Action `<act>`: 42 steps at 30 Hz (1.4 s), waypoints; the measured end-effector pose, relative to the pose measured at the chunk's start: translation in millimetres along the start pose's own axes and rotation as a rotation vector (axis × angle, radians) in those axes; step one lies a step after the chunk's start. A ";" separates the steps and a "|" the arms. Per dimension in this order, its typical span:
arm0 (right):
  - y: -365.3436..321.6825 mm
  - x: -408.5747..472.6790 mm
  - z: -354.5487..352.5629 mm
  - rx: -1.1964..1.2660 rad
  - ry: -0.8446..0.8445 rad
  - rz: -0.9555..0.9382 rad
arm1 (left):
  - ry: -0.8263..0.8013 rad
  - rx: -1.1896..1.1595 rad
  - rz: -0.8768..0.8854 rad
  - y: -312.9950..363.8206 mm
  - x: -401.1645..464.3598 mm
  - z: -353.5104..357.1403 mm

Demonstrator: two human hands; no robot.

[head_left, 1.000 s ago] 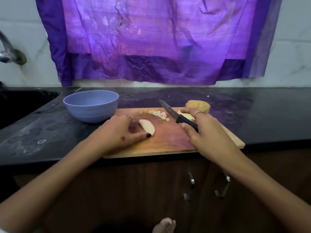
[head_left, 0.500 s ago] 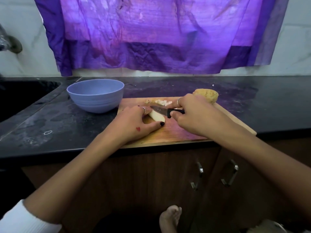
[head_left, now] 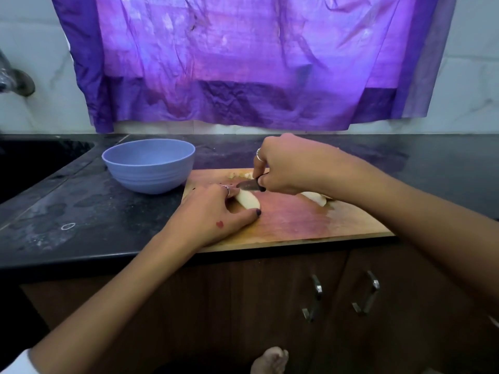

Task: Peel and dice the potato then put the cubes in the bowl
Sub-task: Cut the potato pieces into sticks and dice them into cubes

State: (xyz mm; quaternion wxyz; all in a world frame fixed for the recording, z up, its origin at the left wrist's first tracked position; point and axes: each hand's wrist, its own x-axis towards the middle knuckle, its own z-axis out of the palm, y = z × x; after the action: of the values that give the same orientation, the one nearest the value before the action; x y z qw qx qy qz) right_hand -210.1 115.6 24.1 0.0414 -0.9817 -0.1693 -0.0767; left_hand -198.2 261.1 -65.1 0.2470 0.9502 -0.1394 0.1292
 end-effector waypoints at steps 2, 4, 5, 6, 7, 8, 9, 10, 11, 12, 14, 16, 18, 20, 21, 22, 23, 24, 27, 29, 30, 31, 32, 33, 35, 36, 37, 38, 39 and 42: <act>0.2 3.8 1.6 -0.012 -0.018 -0.008 | 0.000 0.002 -0.010 0.1 0.3 1.2; 1.0 5.1 3.4 -0.023 -0.030 -0.020 | -0.003 0.014 -0.018 0.5 0.9 0.9; 0.9 4.5 3.6 -0.027 -0.042 -0.025 | -0.003 0.021 -0.023 0.9 0.9 0.8; 0.9 3.2 2.8 -0.034 -0.054 -0.031 | 0.001 0.031 -0.031 1.4 0.9 0.7; 0.5 1.6 1.3 -0.047 -0.066 -0.038 | 0.008 0.045 -0.041 2.1 0.6 0.6; 0.6 -0.2 -0.7 -0.063 -0.077 -0.045 | 0.015 0.061 -0.048 2.8 0.1 0.4; 0.7 -2.3 -3.1 -0.078 -0.089 -0.050 | 0.019 0.073 -0.053 3.3 -0.5 0.4; 1.2 -4.6 -5.4 -0.090 -0.101 -0.055 | 0.020 0.080 -0.052 3.4 -1.2 0.3; 1.8 -6.9 -7.5 -0.096 -0.111 -0.056 | 0.016 0.082 -0.046 3.3 -1.7 0.2; 2.6 -8.9 -9.2 -0.096 -0.121 -0.052 | 0.014 0.084 -0.039 2.6 -1.9 0.2; 5.1 -13.2 -10.7 -0.085 -0.128 -0.044 | 0.016 0.090 -0.033 2.5 -1.9 0.2; 8.1 -17.8 -10.4 -0.072 -0.127 -0.044 | 0.022 0.094 -0.038 2.6 -1.5 0.1; 10.7 -23.4 -9.7 -0.070 -0.127 -0.039 | 0.022 0.093 -0.046 2.2 -1.3 0.4; 12.2 -30.8 -10.6 -0.084 -0.123 -0.028 | 0.019 0.096 -0.044 2.5 -1.6 0.3; 12.5 -34.7 -11.1 -0.091 -0.120 -0.024 | 0.019 0.099 -0.042 2.6 -1.5 0.3; 12.4 -38.4 -11.6 -0.096 -0.118 -0.025 | 0.018 0.100 -0.039 2.3 -1.5 0.0; 12.3 -42.6 -12.3 -0.097 -0.120 -0.029 | 0.016 0.099 -0.035 2.6 -1.8 -0.4; 12.1 -47.3 -13.1 -0.096 -0.120 -0.032 | 0.016 0.091 -0.032 2.1 -2.0 -0.2; 12.0 -62.9 -14.8 -0.089 -0.123 -0.035 | 0.013 0.053 -0.028 0.3 -0.9 -0.1; 12.6 -70.8 -11.6 -0.075 -0.130 -0.010 | 0.011 0.037 -0.037 0.7 -0.8 0.1; 12.6 -73.5 -7.3 -0.078 -0.115 0.001 | 0.014 0.030 -0.036 1.2 -1.1 0.1; 12.5 -74.6 -1.1 -0.090 -0.087 0.008 | 0.019 0.024 -0.033 1.7 -1.5 0.0; 12.4 -74.8 6.2 -0.100 -0.050 0.010 | 0.023 0.018 -0.030 2.2 -2.2 -0.3; 12.4 -74.3 14.3 -0.105 -0.018 0.014 | 0.022 0.014 -0.028 3.5 -3.3 -1.0; 14.3 -71.8 29.1 -0.096 0.029 0.023 | 0.014 0.006 -0.023 4.9 -4.3 -2.3; 16.2 -69.9 33.6 -0.082 0.044 0.030 | 0.010 0.002 -0.020 5.6 -4.9 -2.9; 19.2 -68.5 35.9 -0.063 0.059 0.037 | 0.007 -0.003 -0.017 6.1 -5.2 -3.2; 22.6 -67.4 36.0 -0.041 0.074 0.042 | 0.005 -0.009 -0.014 6.3 -5.4 -3.3; 26.4 -67.4 34.9 -0.024 0.086 0.052 | 0.001 -0.012 -0.015 7.1 -6.0 -3.5; 40.0 -70.6 30.4 -0.074 0.121 0.110 | 0.002 -0.004 -0.025 6.8 -7.0 -3.3</act>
State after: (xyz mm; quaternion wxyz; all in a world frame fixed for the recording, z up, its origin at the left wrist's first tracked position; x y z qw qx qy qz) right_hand -258.1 58.2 -19.7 0.0195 -0.9839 -0.1094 -0.1397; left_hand -207.5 258.5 -61.5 0.2507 0.9512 -0.1275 0.1268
